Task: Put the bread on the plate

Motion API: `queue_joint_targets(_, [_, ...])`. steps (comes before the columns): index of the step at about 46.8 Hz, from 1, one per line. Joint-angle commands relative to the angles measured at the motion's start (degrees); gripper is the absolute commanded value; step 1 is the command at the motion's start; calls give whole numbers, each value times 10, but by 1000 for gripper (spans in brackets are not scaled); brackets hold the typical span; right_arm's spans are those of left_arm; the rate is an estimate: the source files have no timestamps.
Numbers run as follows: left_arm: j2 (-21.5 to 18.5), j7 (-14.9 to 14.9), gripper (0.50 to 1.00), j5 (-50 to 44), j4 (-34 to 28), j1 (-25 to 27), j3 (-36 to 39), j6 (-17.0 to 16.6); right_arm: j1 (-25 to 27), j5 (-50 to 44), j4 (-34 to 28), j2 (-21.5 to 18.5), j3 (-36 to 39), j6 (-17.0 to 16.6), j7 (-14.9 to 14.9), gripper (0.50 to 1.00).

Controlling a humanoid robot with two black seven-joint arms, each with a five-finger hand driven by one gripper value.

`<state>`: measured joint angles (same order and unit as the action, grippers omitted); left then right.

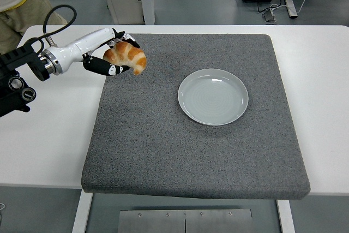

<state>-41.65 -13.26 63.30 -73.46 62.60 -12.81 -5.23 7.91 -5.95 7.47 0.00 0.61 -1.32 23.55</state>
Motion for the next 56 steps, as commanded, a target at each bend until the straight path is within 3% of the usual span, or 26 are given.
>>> queue_joint_targets(1, [-7,1,500,-21,1,26,0,19,0,1,0,0,0,0,0,1000])
queue_joint_targets(20, [-8,7,500,-35,1,122,4,66,0,0,0,0,0,0,0,1000])
queue_joint_targets(38, [2,10,500,-35,5,172,8,96,0,0,0,0,0,0,0,1000])
queue_joint_targets(56, [101,10,500,-21,40,196,18,97,0,0,0,0,0,0,0,1000])
